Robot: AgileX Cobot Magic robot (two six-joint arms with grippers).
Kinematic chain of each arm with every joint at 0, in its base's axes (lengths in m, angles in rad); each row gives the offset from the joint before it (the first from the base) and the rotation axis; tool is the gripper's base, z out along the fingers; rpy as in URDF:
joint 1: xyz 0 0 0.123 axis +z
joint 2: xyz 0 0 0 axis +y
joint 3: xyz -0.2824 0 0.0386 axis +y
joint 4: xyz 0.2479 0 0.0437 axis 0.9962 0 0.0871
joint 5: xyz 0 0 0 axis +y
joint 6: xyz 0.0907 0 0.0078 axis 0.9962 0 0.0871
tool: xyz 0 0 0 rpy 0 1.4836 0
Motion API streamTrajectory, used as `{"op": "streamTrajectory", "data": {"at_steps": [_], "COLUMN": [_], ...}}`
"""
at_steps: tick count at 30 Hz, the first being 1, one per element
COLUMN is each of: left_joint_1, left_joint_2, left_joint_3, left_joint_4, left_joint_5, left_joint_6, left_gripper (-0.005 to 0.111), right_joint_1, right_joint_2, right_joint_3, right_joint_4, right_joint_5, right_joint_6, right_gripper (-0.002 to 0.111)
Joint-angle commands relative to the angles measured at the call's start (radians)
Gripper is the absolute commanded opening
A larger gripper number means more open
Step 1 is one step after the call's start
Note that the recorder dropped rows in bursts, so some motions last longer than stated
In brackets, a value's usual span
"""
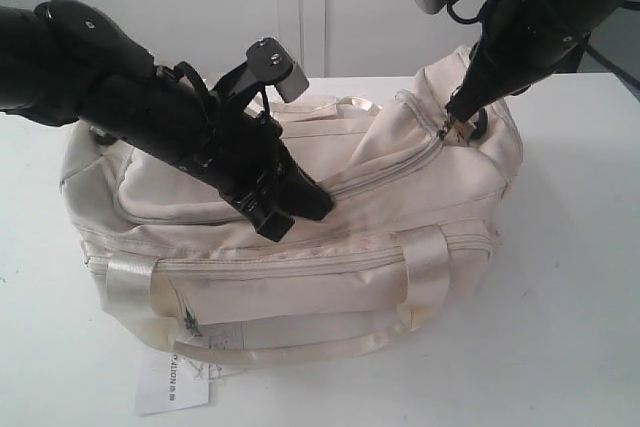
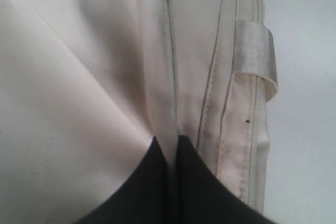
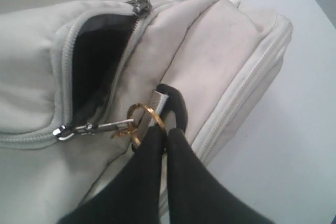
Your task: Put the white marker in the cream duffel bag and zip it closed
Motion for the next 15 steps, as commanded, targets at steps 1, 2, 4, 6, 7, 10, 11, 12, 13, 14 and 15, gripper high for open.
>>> {"op": "streamTrajectory", "data": {"at_steps": [1,2,4,6,7,10,11,12,13,14,15], "left_joint_1": [-0.002,-0.002,-0.002,-0.002,-0.002,-0.002,-0.002,-0.002,-0.002,-0.002,-0.002], "left_joint_2": [-0.015,-0.015,-0.016,-0.022,-0.029,-0.064,-0.082,-0.096,-0.114,-0.129,-0.141], "left_joint_3": [0.002,0.002,0.002,0.002,0.002,0.002,0.002,0.002,0.002,0.002,0.002], "left_joint_4": [0.006,0.006,0.006,0.006,0.006,0.0,-0.003,-0.007,-0.017,-0.034,-0.066], "left_joint_5": [0.065,0.063,0.057,0.04,0.024,-0.061,-0.089,-0.106,-0.124,-0.128,-0.129], "left_joint_6": [-0.002,-0.004,-0.004,-0.004,-0.004,-0.025,-0.03,-0.03,-0.024,-0.013,0.002], "left_gripper": [0.0,0.004,0.018,0.039,0.052,0.076,0.077,0.076,0.075,0.075,0.075], "right_joint_1": [-0.02,-0.02,-0.02,-0.02,-0.02,-0.02,-0.02,-0.02,-0.02,-0.02,-0.02], "right_joint_2": [-0.002,-0.002,-0.002,-0.002,-0.002,-0.002,-0.002,-0.002,-0.002,-0.002,-0.002], "right_joint_3": [0.0,0.0,0.0,0.0,0.0,0.0,0.0,0.0,0.0,0.0,0.0], "right_joint_4": [-0.01,-0.006,0.009,0.021,0.028,0.046,0.055,0.059,0.064,0.071,0.073], "right_joint_5": [-0.019,-0.005,0.017,0.032,0.039,0.044,0.044,0.046,0.046,0.048,0.048], "right_joint_6": [0.007,0.007,0.007,0.004,0.005,0.004,-0.005,-0.005,-0.005,-0.005,-0.005], "right_gripper": [0.0,0.0,0.0,0.0,0.0,0.0,0.0,0.0,0.0,0.0,0.0]}}
